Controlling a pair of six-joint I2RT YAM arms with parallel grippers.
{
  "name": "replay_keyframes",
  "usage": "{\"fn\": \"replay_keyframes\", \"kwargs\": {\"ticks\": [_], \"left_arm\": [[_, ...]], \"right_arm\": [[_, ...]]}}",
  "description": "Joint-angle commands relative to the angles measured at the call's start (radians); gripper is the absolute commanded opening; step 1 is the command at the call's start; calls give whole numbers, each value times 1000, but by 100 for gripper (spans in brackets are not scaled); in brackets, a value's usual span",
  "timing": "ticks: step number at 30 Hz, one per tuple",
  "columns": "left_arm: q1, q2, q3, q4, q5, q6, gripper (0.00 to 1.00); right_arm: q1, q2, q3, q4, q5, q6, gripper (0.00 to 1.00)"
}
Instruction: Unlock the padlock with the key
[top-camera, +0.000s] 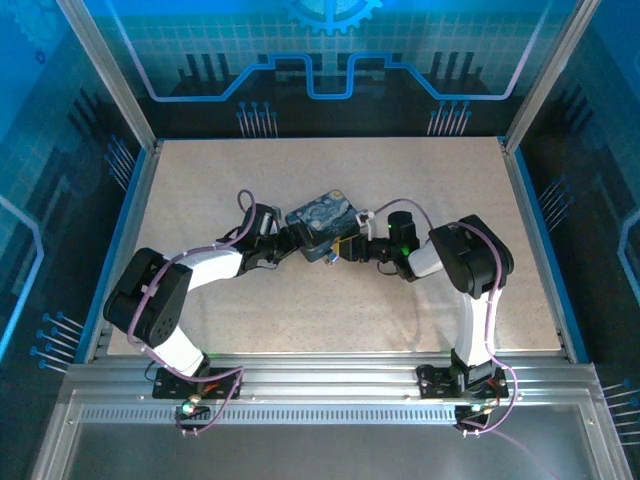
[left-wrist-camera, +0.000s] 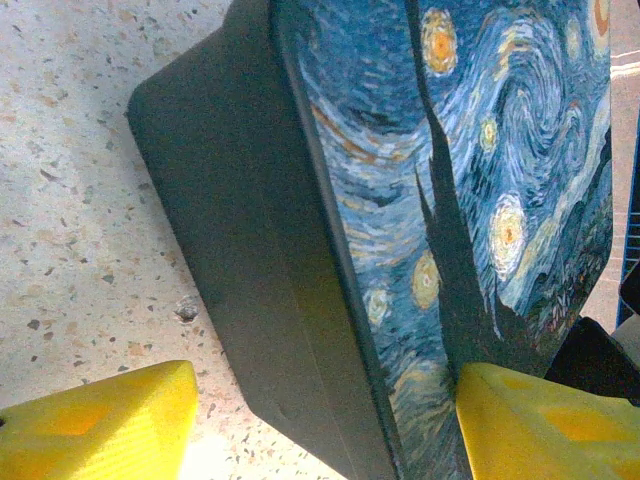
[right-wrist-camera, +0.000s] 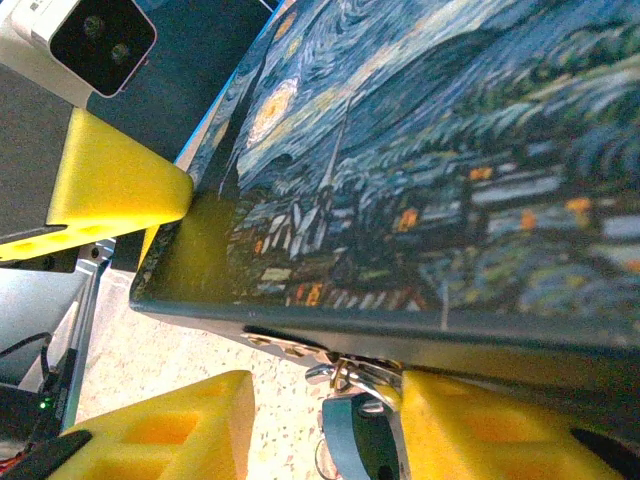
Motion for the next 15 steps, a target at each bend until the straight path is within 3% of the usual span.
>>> {"fn": "replay_keyframes", "kwargs": {"ticks": [1,5,15], "left_arm": [[-15,-1,-19,-85,-15,2,70],[-17,-2,-21,-87,-17,2,70],[-17,-4,-22,-87,-22,2,70]], "right_arm": [[14,31,25,6,-12,-12,45],[15,35,26,21,-18,-9,43],[7,17,0,20,4,-15,23]]}}
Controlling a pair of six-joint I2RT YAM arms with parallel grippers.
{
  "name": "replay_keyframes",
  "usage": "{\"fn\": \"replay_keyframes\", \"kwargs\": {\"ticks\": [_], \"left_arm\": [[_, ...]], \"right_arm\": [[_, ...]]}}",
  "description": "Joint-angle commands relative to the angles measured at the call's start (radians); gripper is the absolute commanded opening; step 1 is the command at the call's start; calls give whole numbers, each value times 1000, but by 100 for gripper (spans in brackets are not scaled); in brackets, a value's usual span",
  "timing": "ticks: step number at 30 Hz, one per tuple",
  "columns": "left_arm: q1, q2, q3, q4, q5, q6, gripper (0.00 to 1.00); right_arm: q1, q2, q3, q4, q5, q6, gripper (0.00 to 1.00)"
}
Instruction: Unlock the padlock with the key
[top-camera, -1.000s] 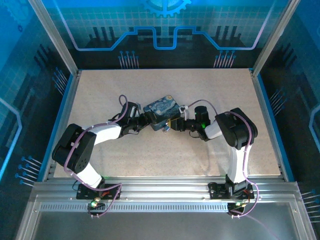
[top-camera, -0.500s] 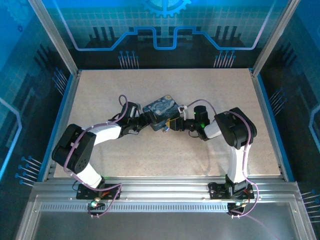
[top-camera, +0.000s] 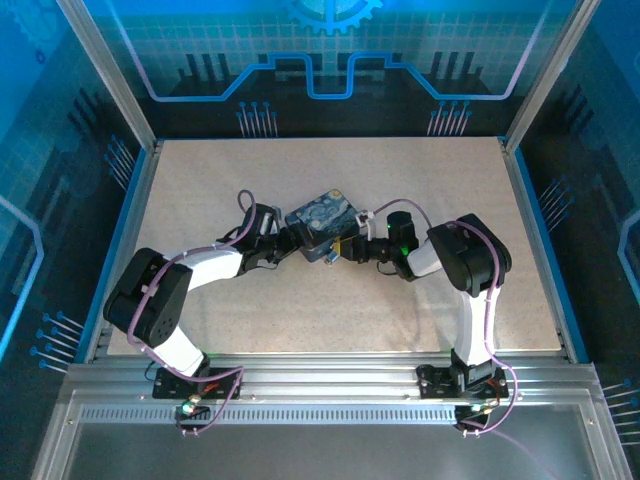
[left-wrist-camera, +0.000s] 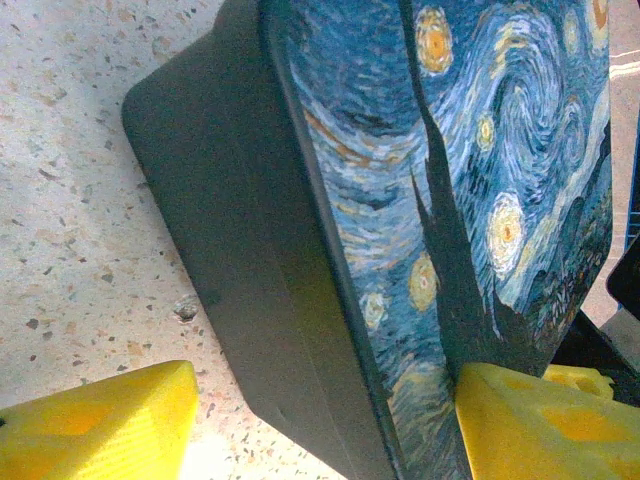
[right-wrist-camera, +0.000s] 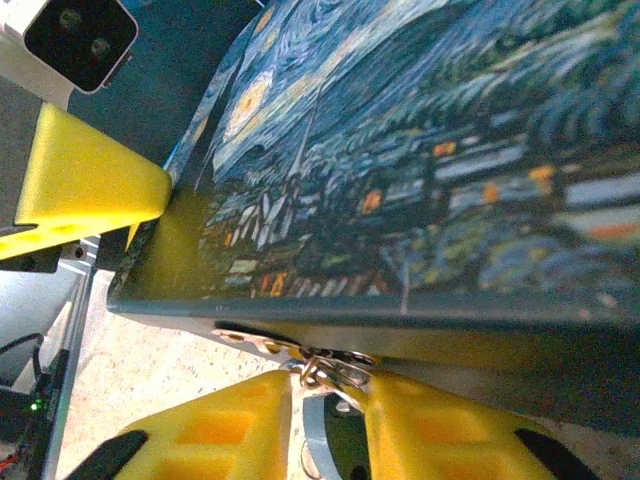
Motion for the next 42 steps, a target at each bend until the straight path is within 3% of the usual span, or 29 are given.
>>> {"fn": "replay_keyframes", "kwargs": {"ticks": [1,10,42], "left_arm": [[-16,-3,-23,-87,-20,1,70],[-16,-7,-27,-88,-25,4,70],[-15,-47,-31,-97,-27,22,74]], "right_arm": [[4,3,-6,16,-2,-14,21],[1,-1,-2,13,16,17,0],[-64,-112,-81,34,58,77,0]]}}
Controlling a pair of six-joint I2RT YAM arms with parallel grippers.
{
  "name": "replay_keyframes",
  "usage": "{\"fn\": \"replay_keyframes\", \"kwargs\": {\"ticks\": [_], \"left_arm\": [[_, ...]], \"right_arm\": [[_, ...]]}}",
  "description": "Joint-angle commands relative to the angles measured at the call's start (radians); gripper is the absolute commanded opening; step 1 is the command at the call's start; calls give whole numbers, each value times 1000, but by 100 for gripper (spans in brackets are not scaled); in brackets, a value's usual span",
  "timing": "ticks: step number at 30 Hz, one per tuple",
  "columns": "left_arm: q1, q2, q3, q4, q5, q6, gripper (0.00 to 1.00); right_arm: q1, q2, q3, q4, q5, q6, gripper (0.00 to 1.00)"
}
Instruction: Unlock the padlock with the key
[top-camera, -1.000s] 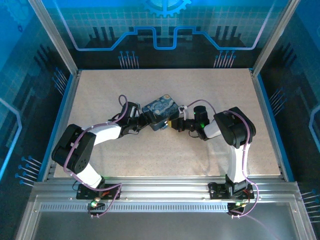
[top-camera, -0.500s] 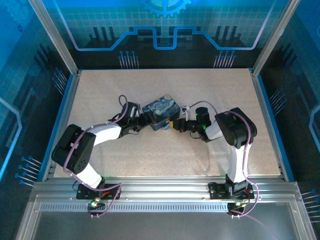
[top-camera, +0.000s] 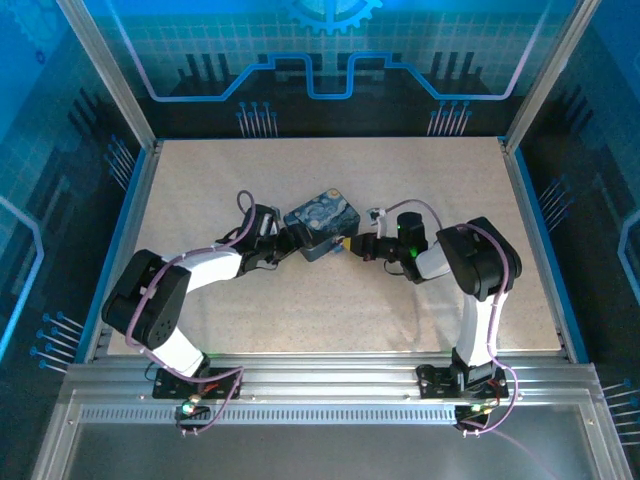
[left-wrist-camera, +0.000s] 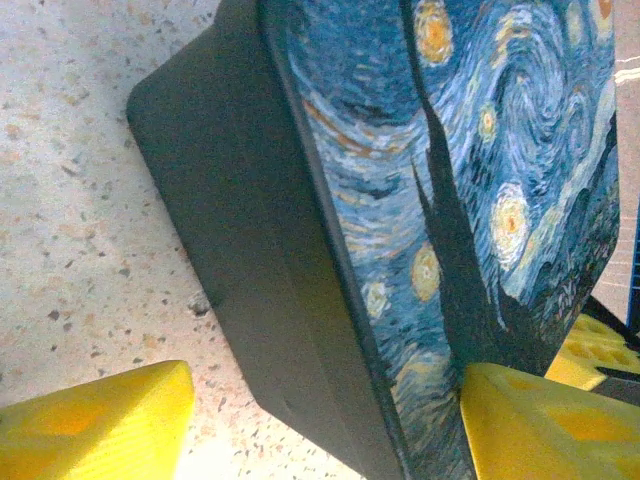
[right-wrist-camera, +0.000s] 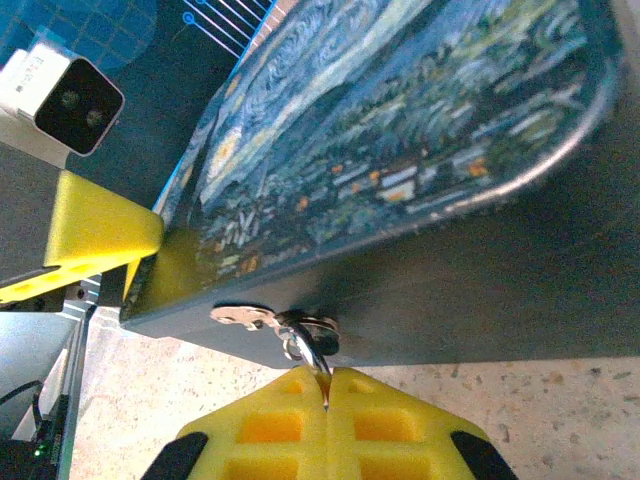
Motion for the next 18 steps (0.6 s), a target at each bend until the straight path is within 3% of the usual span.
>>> {"fn": "replay_keyframes", "kwargs": {"ticks": [1,11,18], "left_arm": [[-9,-37,-20,-82,-6,23,75],[39,-199,10,-168,-17,100,86],[70,-359,-23,-235,-75,191,93]], "right_arm": [[-16,-51,-16,-12,12,-4,0],[-28,-225,-69,-204,35,-55,0],[8,-457,-106,-500,65,-109,0]]}}
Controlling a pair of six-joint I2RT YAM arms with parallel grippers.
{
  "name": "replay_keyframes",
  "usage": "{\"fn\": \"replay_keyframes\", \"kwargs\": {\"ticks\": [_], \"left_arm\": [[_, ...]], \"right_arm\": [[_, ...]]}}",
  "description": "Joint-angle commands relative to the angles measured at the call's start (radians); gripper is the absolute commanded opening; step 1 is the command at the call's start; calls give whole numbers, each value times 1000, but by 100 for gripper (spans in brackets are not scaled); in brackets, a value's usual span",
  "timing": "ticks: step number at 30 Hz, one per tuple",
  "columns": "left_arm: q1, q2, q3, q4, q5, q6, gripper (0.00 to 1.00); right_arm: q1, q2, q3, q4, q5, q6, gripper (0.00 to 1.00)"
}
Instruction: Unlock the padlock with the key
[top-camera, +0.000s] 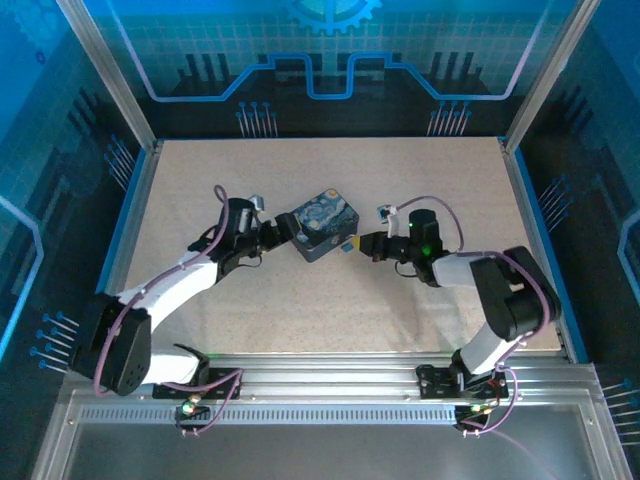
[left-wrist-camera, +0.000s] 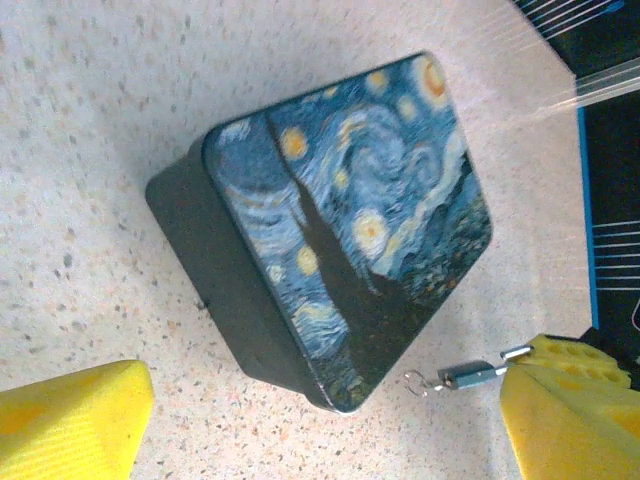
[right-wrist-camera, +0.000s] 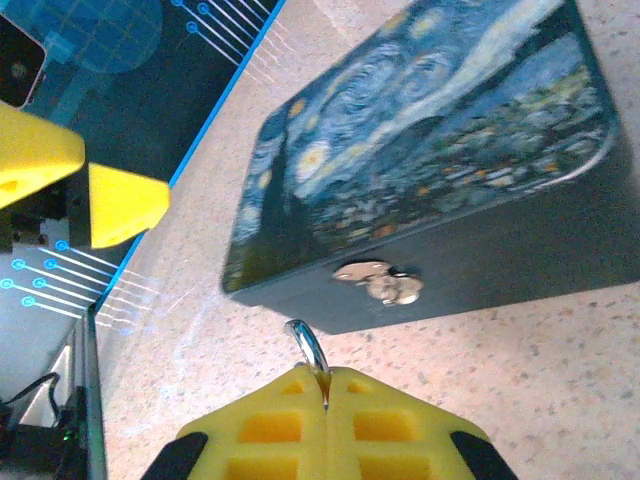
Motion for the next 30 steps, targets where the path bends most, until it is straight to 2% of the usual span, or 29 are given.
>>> {"fn": "replay_keyframes", "kwargs": {"ticks": [1,6,9,16,22,30], "left_arm": [[21,-73,-30,-58,-39,72,93],[37,-139,-75,-59,-51,66,94],[39,-164,-97,-51,-48,56,99],[50,-229,-137,-56,-57,50,99],[54,-272,-168,-62,-60,29,99],[54,-278,-183,-68,-52,11,99]], "right_arm": [[24,-110,-25,-201,15,-43,0],[64,-254,-51,-424,32,-59,0],[87,-345,-64,-558,71,-62,0],[110,-502,-110,-794,122,-70,0],[116,-502,-158,-799,92,-55,0],[127,-363,-152,-728,65,-56,0]]}}
